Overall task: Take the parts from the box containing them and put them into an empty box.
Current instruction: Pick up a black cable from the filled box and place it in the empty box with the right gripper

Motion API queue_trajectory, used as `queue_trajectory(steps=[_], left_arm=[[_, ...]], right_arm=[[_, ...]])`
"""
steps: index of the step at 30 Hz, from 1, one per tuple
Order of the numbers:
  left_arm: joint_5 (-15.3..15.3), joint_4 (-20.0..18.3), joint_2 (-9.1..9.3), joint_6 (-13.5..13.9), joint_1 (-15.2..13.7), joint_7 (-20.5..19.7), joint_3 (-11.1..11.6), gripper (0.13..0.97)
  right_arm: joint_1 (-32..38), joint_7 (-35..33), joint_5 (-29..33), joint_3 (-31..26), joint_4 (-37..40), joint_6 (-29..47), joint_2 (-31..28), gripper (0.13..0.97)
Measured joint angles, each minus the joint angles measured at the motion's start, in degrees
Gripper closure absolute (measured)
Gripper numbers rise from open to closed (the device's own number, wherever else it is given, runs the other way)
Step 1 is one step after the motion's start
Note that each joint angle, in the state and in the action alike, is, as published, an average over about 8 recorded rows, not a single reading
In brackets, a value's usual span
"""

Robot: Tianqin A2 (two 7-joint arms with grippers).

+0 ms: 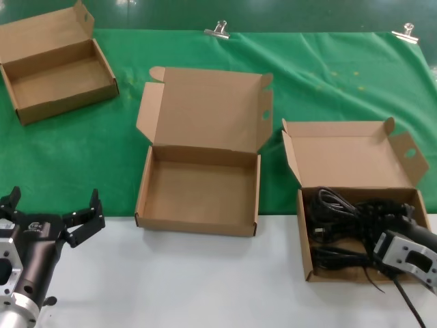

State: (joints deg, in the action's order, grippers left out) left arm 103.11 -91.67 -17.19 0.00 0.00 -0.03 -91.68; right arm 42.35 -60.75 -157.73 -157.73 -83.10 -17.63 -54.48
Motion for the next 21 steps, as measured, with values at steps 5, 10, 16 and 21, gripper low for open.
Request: queue_trajectory(steps=[5, 10, 16, 21], left_arm=[[0.0, 0.0, 0.00, 0.0, 0.0, 0.0, 0.0, 0.132], [0.0, 0.0, 0.00, 0.0, 0.0, 0.0, 0.0, 0.132], [0.0, 0.0, 0.00, 0.0, 0.0, 0.0, 0.0, 0.132], [0.0, 0.0, 0.00, 0.0, 0.0, 0.0, 0.0, 0.132]], right_arm=[[0.7, 0.2, 0.0, 0.0, -4.3, -2.1, -1.3, 0.883], [2.7, 0.4, 0.0, 0.0, -7.3, -3.4, -0.6, 0.883], [5.5, 0.2, 0.0, 0.0, -6.8, -3.1, 3.4, 0.884], [7.8, -1.0, 0.0, 0.0, -2.0, -1.2, 9.6, 0.884]])
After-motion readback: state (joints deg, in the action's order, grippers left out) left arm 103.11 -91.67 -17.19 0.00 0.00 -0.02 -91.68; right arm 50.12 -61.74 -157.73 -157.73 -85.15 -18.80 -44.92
